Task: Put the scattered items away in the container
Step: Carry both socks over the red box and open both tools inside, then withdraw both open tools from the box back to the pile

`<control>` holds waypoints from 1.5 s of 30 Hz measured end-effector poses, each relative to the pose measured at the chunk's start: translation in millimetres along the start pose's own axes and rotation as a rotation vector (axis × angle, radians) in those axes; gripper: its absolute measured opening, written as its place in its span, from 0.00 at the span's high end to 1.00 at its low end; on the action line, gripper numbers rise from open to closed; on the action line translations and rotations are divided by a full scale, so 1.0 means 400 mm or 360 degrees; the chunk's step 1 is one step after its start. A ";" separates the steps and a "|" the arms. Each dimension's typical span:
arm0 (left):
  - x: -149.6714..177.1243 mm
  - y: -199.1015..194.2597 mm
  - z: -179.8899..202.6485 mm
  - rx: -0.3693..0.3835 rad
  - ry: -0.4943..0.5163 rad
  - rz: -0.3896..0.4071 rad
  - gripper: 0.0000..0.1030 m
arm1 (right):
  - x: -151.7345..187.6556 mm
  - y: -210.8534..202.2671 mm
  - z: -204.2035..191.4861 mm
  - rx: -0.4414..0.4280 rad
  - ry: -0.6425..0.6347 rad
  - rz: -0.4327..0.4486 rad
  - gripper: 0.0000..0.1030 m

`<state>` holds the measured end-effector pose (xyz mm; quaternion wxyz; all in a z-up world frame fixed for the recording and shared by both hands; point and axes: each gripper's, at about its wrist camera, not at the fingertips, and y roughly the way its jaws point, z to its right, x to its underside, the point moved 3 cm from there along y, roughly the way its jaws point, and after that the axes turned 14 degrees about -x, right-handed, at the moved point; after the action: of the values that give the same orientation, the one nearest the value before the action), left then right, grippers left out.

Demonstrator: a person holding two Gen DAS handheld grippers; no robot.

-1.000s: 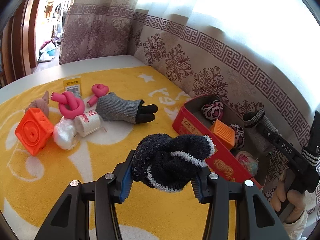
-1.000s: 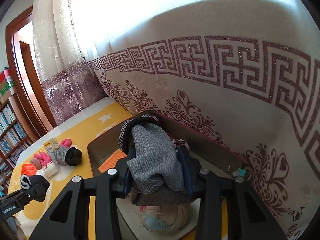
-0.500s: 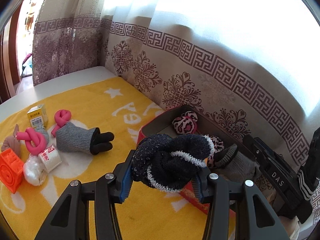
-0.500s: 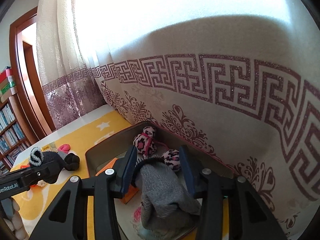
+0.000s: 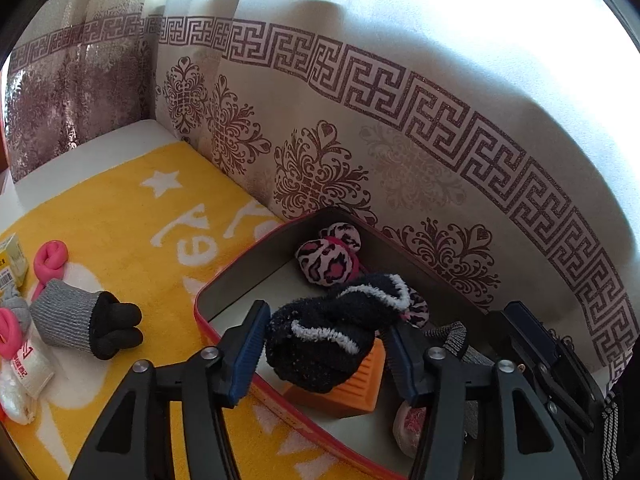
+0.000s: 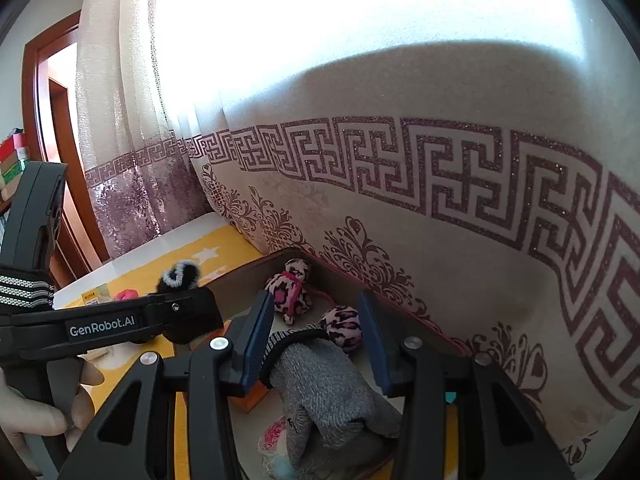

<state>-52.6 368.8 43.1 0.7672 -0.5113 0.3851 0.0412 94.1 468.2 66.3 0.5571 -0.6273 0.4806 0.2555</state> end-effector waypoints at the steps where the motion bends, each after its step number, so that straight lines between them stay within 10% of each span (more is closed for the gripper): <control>1: 0.002 0.002 -0.005 -0.0005 -0.0013 0.0006 0.33 | 0.001 0.002 0.003 0.0000 0.0005 -0.0003 0.53; 29: 0.065 -0.072 -0.183 -0.0175 -0.0195 0.0034 0.33 | 0.037 0.036 -0.069 -0.0134 -0.0058 -0.0089 0.53; 45: 0.202 -0.243 -0.515 -0.0422 -0.0593 0.0127 0.33 | 0.061 0.126 -0.311 -0.0551 -0.0149 -0.0237 0.42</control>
<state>-64.6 127.8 27.9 0.7489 -0.5756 0.2479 0.2155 32.4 347.2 53.6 0.4800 -0.7349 0.3552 0.3214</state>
